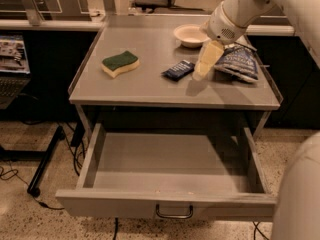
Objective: Place rxbar blueberry into top drawer
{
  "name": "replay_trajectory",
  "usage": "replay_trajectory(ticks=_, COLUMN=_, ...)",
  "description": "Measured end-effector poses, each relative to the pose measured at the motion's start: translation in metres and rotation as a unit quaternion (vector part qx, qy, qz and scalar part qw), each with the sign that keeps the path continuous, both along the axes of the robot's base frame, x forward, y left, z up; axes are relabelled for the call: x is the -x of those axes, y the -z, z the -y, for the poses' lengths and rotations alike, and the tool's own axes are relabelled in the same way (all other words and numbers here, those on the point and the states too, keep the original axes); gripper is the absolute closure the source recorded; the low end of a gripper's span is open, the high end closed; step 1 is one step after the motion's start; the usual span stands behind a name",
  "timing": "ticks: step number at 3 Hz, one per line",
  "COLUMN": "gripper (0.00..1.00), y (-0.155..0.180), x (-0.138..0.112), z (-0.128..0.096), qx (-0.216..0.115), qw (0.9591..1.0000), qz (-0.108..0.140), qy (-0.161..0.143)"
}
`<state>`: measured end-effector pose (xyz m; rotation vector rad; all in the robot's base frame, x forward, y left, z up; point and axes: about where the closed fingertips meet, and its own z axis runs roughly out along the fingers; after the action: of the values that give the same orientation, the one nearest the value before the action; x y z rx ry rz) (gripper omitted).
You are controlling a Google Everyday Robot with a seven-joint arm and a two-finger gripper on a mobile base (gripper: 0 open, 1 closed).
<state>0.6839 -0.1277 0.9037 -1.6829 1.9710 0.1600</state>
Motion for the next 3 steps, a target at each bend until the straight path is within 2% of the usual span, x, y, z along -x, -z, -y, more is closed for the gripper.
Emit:
replay_trajectory(ticks=1, gripper=0.00, y=0.009, x=-0.019, z=-0.015, qx=-0.012, qw=0.9997, qz=-0.002, qy=-0.023)
replay_trajectory(ticks=3, gripper=0.00, y=0.048, x=-0.033, z=-0.025, qx=-0.027, qw=0.9980, qz=-0.047, qy=-0.032)
